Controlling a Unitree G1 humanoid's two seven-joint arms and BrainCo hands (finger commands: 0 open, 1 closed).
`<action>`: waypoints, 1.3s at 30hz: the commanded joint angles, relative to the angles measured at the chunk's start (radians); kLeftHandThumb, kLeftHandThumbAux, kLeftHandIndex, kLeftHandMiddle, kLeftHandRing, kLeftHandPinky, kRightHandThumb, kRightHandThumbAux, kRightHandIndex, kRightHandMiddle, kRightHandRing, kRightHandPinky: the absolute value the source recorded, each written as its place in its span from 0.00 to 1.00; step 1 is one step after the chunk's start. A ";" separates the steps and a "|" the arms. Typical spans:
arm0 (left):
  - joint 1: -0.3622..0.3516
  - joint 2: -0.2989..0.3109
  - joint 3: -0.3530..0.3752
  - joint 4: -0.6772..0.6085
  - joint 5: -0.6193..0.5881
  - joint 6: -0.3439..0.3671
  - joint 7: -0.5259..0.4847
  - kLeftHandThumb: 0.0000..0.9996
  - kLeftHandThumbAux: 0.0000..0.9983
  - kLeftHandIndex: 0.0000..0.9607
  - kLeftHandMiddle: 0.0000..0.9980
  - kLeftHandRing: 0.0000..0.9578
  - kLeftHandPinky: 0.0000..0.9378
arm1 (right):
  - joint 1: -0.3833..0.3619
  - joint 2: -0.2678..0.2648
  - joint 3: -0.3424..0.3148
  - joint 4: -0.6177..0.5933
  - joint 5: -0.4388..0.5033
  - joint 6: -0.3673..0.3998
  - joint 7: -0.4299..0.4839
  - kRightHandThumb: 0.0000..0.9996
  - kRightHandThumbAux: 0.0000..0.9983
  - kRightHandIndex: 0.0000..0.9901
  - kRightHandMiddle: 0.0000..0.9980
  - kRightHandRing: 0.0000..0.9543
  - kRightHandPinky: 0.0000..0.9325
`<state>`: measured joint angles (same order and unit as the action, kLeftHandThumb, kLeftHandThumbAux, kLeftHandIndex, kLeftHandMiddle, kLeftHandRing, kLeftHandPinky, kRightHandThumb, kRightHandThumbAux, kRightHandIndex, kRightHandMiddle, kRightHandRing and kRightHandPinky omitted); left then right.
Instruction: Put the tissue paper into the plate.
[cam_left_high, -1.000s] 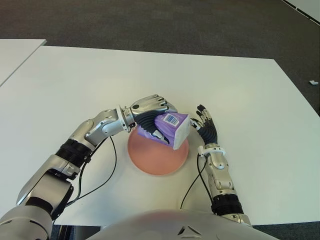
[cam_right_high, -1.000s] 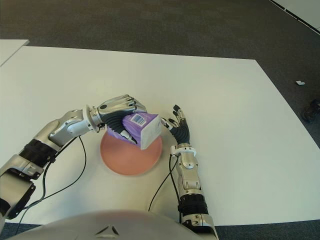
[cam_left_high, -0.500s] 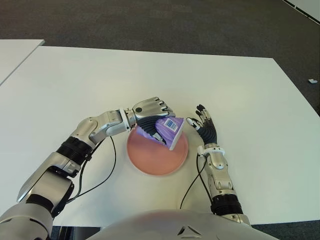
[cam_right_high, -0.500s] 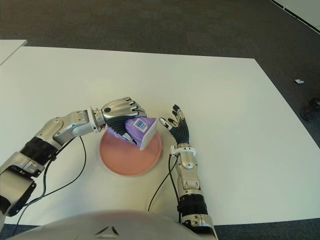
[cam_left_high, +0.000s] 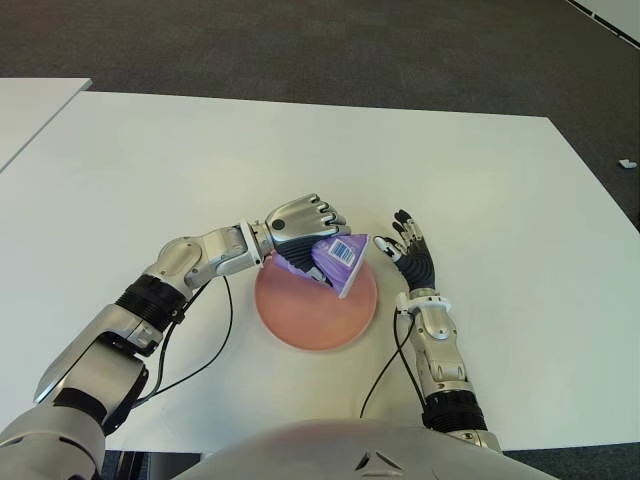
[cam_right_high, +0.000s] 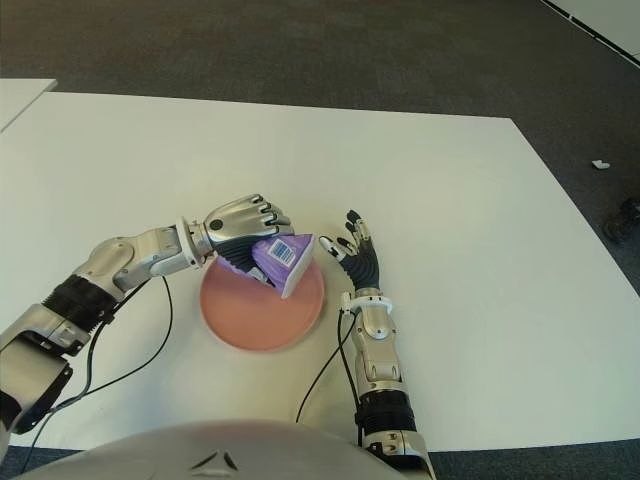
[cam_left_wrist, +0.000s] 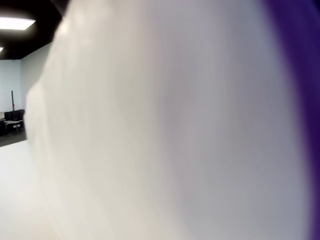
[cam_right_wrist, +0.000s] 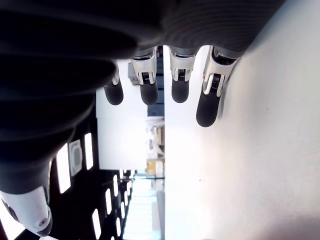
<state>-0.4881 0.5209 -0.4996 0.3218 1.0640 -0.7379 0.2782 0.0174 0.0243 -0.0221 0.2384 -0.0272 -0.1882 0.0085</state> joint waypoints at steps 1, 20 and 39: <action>-0.017 0.015 -0.040 0.020 0.092 0.007 0.146 0.85 0.67 0.41 0.54 0.87 0.89 | 0.040 0.004 0.000 0.040 0.018 0.055 0.006 0.02 0.66 0.01 0.00 0.00 0.04; -0.036 0.087 -0.086 0.017 -0.187 -0.159 -0.204 0.25 0.33 0.02 0.02 0.02 0.02 | 0.040 -0.002 0.001 0.057 0.015 0.019 0.018 0.02 0.70 0.00 0.01 0.02 0.09; 0.026 0.114 -0.015 -0.115 -0.292 -0.098 -0.420 0.16 0.18 0.00 0.00 0.00 0.00 | 0.037 -0.009 -0.001 0.083 0.014 0.000 0.020 0.00 0.69 0.01 0.00 0.01 0.06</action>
<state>-0.4825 0.6199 -0.5308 0.2273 0.8009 -0.8508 -0.1013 0.0188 0.0155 -0.0220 0.2701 -0.0231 -0.2369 0.0273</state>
